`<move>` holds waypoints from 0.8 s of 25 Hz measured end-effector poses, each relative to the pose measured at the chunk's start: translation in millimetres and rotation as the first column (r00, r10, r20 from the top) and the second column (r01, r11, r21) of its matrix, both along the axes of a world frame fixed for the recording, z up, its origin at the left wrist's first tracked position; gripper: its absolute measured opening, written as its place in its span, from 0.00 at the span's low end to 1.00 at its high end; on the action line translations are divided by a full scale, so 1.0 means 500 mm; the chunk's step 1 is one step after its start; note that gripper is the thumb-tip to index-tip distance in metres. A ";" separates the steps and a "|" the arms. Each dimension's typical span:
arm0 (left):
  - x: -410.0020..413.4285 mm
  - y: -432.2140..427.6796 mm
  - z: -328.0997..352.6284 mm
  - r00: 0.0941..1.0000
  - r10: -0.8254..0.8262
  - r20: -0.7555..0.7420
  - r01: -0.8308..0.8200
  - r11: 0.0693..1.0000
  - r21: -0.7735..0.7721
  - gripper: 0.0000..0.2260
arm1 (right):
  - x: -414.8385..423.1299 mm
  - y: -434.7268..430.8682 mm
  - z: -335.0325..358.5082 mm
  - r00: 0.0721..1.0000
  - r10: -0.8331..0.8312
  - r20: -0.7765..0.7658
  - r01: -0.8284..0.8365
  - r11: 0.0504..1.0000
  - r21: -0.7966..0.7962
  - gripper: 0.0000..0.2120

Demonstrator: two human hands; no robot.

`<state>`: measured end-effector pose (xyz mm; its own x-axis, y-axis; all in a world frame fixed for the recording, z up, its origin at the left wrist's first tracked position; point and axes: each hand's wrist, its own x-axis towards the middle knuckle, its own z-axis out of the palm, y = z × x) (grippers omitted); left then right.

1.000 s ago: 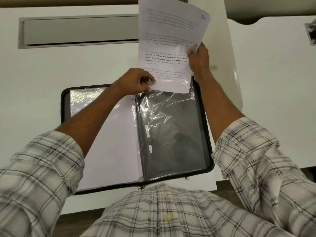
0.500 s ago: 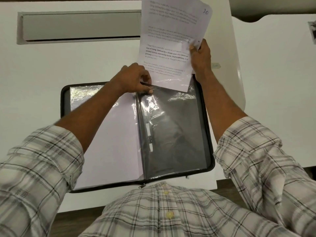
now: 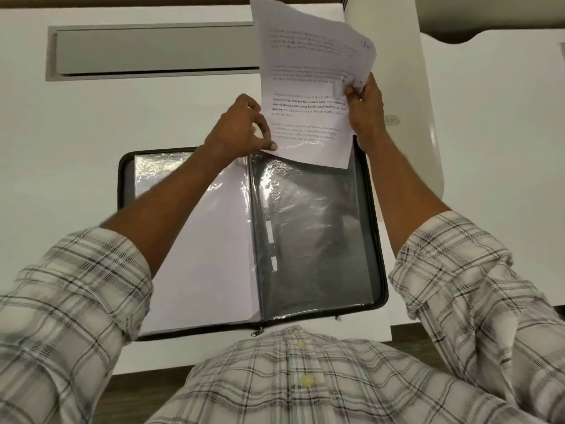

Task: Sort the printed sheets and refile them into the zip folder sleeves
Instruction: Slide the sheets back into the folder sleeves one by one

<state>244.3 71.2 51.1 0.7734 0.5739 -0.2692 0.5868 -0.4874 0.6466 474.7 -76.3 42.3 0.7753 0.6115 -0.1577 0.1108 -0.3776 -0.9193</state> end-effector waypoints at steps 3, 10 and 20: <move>-0.003 0.003 -0.028 0.984 0.152 0.097 -0.143 0.985 -0.094 0.22 | 0.006 -0.004 -0.001 1.000 0.016 0.003 -0.016 1.000 0.014 0.13; -0.001 0.017 -0.045 0.936 0.346 0.057 -0.294 0.864 -0.409 0.34 | 0.005 -0.006 0.003 0.998 0.011 -0.059 -0.005 0.996 0.090 0.11; -0.018 0.037 -0.058 0.994 0.105 -0.009 -0.103 0.952 -0.288 0.12 | 0.010 -0.005 -0.015 0.999 -0.038 -0.001 0.038 0.999 -0.033 0.09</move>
